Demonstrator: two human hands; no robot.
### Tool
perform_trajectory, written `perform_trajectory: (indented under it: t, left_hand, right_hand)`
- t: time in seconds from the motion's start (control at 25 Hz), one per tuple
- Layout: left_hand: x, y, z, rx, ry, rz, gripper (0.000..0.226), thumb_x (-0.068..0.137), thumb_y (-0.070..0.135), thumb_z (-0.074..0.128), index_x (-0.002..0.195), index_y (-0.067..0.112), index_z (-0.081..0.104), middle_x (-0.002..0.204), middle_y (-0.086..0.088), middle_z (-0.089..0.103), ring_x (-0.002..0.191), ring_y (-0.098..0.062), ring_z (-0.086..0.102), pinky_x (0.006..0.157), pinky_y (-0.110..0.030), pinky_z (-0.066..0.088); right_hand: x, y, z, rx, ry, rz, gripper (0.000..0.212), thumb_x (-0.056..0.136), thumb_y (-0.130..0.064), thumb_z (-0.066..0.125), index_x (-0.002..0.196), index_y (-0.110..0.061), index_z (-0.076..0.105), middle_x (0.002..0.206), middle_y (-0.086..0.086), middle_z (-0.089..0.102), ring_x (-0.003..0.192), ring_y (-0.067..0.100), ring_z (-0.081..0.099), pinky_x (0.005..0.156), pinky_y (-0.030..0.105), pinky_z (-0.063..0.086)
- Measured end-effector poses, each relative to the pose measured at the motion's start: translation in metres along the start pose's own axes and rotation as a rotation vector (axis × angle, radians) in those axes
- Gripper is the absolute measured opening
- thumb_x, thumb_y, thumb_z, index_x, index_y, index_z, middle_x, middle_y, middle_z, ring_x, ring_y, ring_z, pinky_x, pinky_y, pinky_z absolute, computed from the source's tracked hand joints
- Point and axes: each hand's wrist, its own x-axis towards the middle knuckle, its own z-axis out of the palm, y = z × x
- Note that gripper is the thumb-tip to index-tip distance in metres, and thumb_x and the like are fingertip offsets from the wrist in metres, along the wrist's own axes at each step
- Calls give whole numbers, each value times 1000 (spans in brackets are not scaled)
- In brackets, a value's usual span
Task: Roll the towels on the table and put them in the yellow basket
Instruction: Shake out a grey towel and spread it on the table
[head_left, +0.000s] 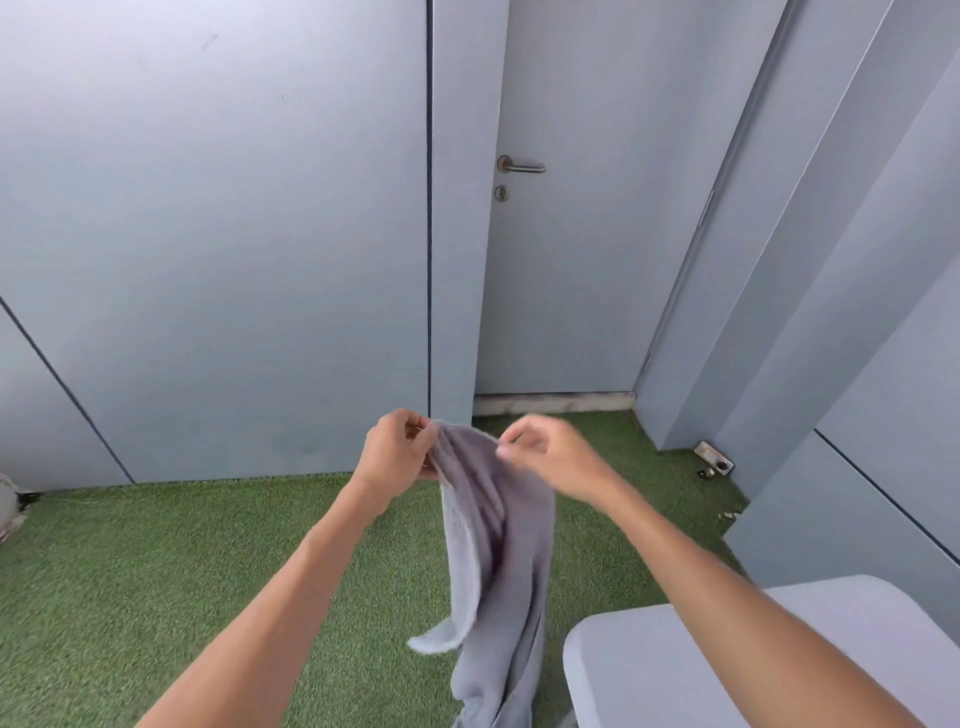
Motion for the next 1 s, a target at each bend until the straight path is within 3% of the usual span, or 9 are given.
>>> perform_trajectory:
  t: [0.08,0.12,0.2,0.4,0.56,0.68,0.8,0.92,1.0]
  left_hand:
    - [4,2,5,-58,20,-40,12,94,10,56,90,-1,58,84,-16,68,68,-24,71,61,-38,61]
    - [4,-1,6,-60,24,-69,12,95,10,55,89,0,58,82,-17,68,65,-25,71,62,-39,61]
    - [4,-11,4,-81,16,-136,12,95,9,54,89,-1,58,82,-20,68,61,-24,71,66,-42,61]
    - [0,-19,-21,-188,84,-182,7,95,5,54,92,-1,58,84,-18,64,66,-29,71,72,-44,60]
    - [-14,-28,-41,-91,-24,-234,6,94,0,54,90,-2,58,76,-16,67,68,-31,72,70,-43,60]
    - [-25,-32,-48,437,-221,-19,12,93,11,56,98,10,66,87,-1,70,73,-13,68,70,-27,55]
    - [-29,-23,-42,473,-417,190,16,95,29,54,99,19,67,81,11,65,69,1,56,67,-19,44]
    - [-29,-17,-21,506,-306,337,29,92,32,60,74,9,57,56,7,43,50,-9,33,51,-21,28]
    - [-30,-14,-12,418,-189,398,27,92,23,62,67,13,56,50,9,45,48,-9,35,49,-18,28]
  right_hand:
    - [-32,-6,42,113,-333,22,48,76,-48,75,117,-31,56,112,-12,63,99,1,63,84,23,51]
    - [-42,-6,61,196,-381,37,59,74,-46,78,123,-29,50,116,-13,62,102,1,62,85,22,51]
    - [-50,-2,94,293,-259,32,60,73,-44,79,122,-26,50,115,-10,64,102,1,62,89,25,50]
    - [-38,4,119,484,92,50,21,94,-32,58,103,-13,61,97,3,71,89,14,69,88,37,55]
    - [-27,0,105,270,86,-2,15,100,-33,43,101,-21,52,92,-2,65,79,5,59,70,17,44]
    - [-17,-16,87,46,-12,-137,15,100,-31,45,97,-18,53,77,2,64,60,4,47,57,18,35]
    - [-7,-27,64,-100,-46,-209,15,99,-25,47,95,-13,55,61,-7,53,50,1,43,52,15,33]
    - [-2,-31,50,-149,-29,-254,13,97,-30,50,93,-19,55,60,2,52,50,5,37,51,19,30]
    - [-4,-27,45,-86,-56,-227,15,96,-34,52,95,-20,56,61,5,50,49,8,34,50,22,28]
